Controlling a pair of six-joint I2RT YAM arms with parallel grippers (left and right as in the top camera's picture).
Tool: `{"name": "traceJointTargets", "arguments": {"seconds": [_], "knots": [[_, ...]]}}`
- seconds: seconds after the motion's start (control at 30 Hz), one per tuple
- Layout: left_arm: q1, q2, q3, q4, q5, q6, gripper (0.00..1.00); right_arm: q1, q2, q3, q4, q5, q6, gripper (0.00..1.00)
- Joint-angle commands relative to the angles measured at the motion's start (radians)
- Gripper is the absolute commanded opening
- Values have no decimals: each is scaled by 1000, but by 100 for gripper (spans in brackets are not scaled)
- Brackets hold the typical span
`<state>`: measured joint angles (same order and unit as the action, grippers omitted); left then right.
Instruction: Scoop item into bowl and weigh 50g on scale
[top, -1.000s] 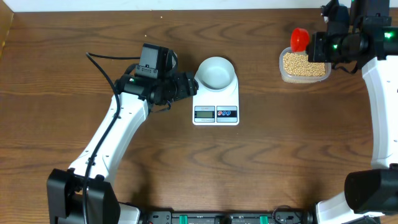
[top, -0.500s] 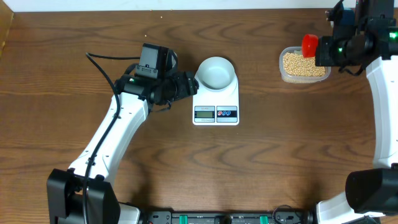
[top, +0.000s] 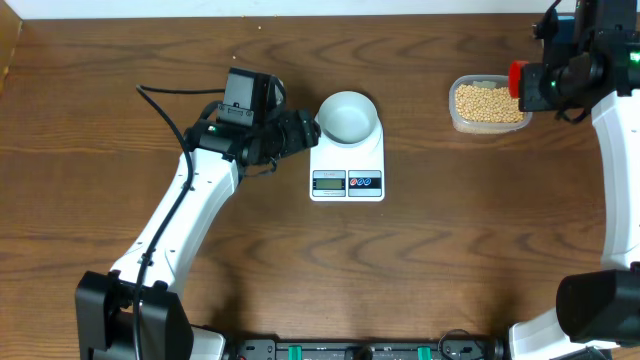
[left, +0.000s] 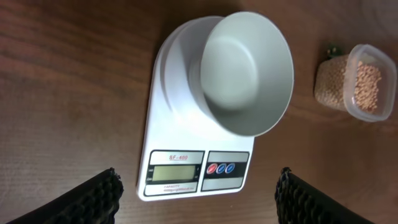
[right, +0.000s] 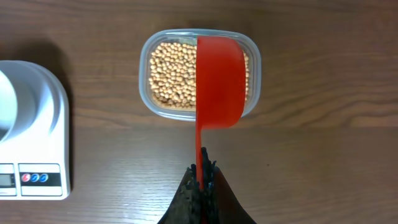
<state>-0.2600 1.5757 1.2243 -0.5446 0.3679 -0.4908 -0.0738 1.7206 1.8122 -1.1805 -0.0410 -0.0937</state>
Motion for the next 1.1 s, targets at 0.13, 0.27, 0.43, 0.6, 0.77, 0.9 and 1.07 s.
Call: {"name": "traceJointTargets", "arguments": {"seconds": [0.13,0.27,0.43,0.6,0.77,0.9,1.07], "knots": [[0,-1,10,4,5,0,81,-32,-21,-96,90,31,-36,1],[0,-1,10,24,5,0,85,-33,-18,-177,185,27,-57,1],[0,0,10,47,5,0,86,-42,-17,-240,263,-7,-65,1],[0,5,10,69,5,5,86,-61,-7,-278,313,-35,-61,1],[0,35,10,116,5,27,86,-72,36,-279,314,-89,-61,1],[0,61,10,141,6,26,86,-72,66,-279,314,-100,-56,1],[-1,86,10,144,9,26,86,-75,98,-279,313,-101,-38,1]]}}
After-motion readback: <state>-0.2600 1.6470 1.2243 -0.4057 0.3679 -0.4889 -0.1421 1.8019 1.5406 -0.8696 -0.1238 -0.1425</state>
